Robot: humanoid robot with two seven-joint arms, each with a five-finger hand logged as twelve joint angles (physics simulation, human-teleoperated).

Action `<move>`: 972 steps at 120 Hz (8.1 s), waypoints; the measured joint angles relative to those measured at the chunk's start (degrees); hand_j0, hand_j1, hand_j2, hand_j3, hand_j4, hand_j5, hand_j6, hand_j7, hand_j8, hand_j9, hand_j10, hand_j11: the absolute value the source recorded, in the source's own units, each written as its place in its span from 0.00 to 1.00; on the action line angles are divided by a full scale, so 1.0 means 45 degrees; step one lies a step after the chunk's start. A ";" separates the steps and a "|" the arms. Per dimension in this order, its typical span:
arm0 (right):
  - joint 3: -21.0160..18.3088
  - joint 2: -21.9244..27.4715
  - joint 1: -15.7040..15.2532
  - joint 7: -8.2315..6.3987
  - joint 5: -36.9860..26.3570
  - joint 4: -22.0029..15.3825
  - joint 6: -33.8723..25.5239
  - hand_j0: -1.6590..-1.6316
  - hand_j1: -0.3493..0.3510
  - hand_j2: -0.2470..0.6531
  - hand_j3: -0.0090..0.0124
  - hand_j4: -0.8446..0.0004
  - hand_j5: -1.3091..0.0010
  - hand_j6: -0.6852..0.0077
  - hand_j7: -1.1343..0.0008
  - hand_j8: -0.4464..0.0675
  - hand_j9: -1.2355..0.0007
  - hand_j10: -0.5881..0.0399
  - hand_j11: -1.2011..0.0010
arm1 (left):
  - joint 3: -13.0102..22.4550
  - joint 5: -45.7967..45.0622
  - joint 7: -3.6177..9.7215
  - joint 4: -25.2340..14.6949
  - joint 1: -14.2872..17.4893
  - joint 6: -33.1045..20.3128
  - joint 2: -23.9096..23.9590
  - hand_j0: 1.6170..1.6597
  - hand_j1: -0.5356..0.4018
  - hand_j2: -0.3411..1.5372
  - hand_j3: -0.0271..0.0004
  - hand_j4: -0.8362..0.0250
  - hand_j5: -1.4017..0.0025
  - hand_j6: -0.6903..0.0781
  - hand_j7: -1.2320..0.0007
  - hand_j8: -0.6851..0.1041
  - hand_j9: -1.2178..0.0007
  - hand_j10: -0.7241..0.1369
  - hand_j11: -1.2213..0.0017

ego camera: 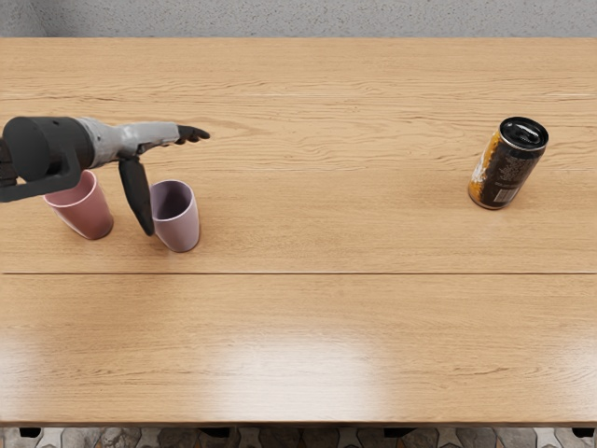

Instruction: Pick up cup and place in cup with left hand

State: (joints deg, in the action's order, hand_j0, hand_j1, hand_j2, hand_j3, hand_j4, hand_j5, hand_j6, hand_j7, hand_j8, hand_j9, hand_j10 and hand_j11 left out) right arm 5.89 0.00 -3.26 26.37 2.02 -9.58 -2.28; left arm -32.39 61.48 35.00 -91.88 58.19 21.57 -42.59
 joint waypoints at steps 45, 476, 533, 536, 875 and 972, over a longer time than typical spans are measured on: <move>0.0000 0.0000 0.0019 0.0001 0.0000 0.0000 0.0000 0.04 0.00 0.27 0.42 1.00 1.00 0.99 1.00 0.87 1.00 0.94 1.00 | 0.0314 0.0197 0.0000 0.0102 -0.0470 -0.0880 0.0066 0.96 0.83 0.19 0.99 0.86 0.91 0.77 0.90 0.74 0.90 0.73 0.90; -0.0011 0.0000 0.0119 -0.0020 0.0000 0.0000 0.0004 0.04 0.00 0.27 0.42 1.00 1.00 0.99 1.00 0.87 1.00 0.94 1.00 | 0.0213 -0.2624 -0.0002 0.1140 0.1958 0.0151 -0.2189 0.88 0.41 0.24 0.99 0.40 0.53 0.53 0.46 0.60 0.46 0.50 0.45; -0.0019 0.0000 0.0127 -0.0020 -0.0002 -0.0004 0.0013 0.04 0.00 0.27 0.42 1.00 1.00 0.99 1.00 0.87 1.00 0.94 1.00 | 0.0169 -0.3078 -0.0002 0.1105 0.2045 0.0813 -0.3393 0.91 0.40 0.26 0.99 0.39 0.54 0.53 0.46 0.59 0.46 0.52 0.46; -0.0019 0.0000 0.0128 -0.0020 -0.0001 -0.0007 0.0014 0.04 0.00 0.27 0.42 1.00 1.00 0.99 1.00 0.87 1.00 0.94 1.00 | 0.0166 -0.3081 -0.0002 0.1104 0.2055 0.0828 -0.3447 0.91 0.40 0.26 0.99 0.38 0.54 0.55 0.46 0.59 0.46 0.52 0.46; -0.0039 0.0000 0.0139 -0.0020 -0.0021 0.0000 0.0000 0.04 0.00 0.27 0.42 1.00 1.00 0.99 1.00 0.87 1.00 0.94 1.00 | 0.0478 -0.3034 0.0016 0.2645 0.1402 0.0954 -0.3160 0.84 0.35 0.24 0.99 0.42 0.40 0.69 0.30 0.76 0.32 0.62 0.35; -0.0039 0.0000 0.0138 -0.0020 -0.0019 0.0000 0.0001 0.04 0.00 0.27 0.42 1.00 1.00 0.99 1.00 0.87 1.00 0.94 1.00 | 0.0381 -0.3783 0.0000 0.2763 0.1228 0.0766 -0.3212 0.95 0.53 0.22 0.99 0.59 0.68 0.52 0.63 0.52 0.63 0.49 0.64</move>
State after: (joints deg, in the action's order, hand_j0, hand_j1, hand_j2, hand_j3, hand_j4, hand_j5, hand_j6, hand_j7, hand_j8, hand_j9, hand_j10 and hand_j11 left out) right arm 5.72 0.00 -2.64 26.28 1.93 -9.58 -2.28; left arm -30.68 44.45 35.00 -79.45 63.71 25.02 -57.04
